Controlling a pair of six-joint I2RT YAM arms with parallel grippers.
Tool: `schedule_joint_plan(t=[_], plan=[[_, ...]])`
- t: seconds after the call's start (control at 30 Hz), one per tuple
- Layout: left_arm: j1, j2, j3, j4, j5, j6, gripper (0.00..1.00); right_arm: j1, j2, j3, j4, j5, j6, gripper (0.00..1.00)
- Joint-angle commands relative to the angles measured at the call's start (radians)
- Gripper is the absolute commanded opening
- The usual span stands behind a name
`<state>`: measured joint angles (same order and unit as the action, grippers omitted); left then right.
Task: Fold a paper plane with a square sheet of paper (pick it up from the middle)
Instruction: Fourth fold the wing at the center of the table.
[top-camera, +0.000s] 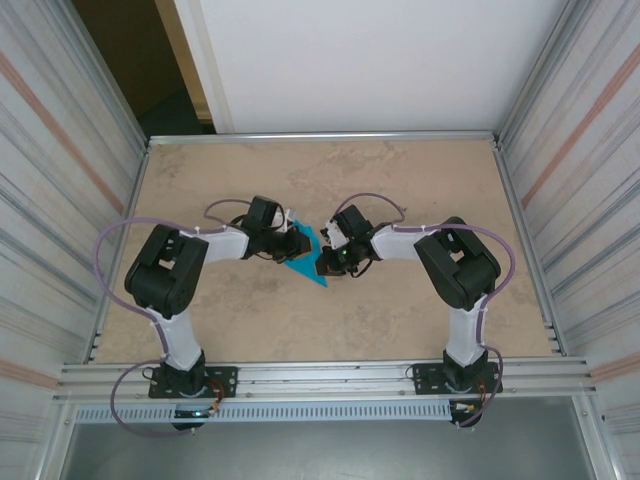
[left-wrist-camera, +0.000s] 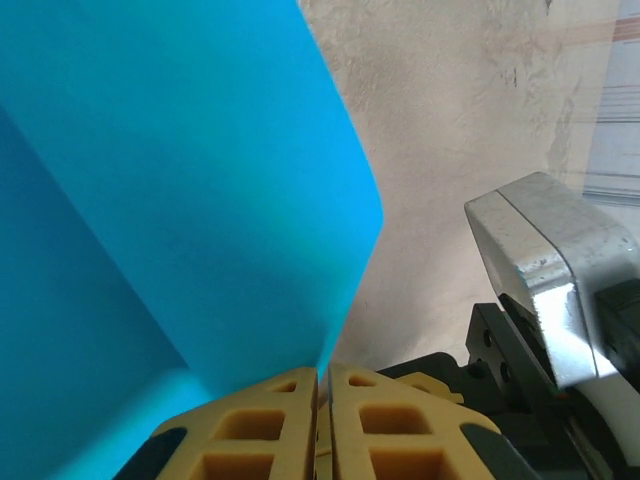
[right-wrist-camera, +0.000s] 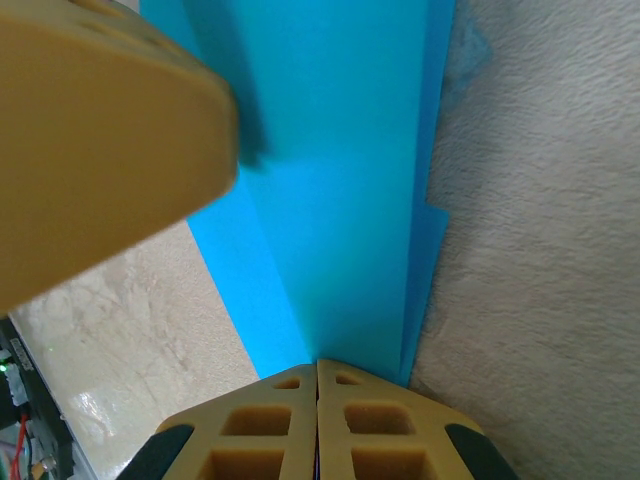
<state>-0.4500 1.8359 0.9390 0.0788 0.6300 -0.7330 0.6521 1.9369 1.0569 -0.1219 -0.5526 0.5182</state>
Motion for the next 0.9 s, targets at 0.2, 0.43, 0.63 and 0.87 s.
schedule_joint_plan(t=[0.2,0.43,0.63,0.87], plan=[[-0.007,0.029,0.055,-0.061,-0.061,0.007,0.13,0.002,0.056,-0.012,-0.108,0.065,-0.014,0.07],[-0.007,0.049,0.064,-0.079,-0.087,0.004,0.13,0.003,0.055,-0.015,-0.114,0.071,-0.014,0.07],[0.003,0.059,0.070,-0.100,-0.108,0.006,0.13,0.002,0.056,-0.017,-0.119,0.075,-0.015,0.07],[0.010,0.062,0.065,-0.107,-0.124,0.002,0.13,0.003,0.060,-0.017,-0.124,0.077,-0.013,0.07]])
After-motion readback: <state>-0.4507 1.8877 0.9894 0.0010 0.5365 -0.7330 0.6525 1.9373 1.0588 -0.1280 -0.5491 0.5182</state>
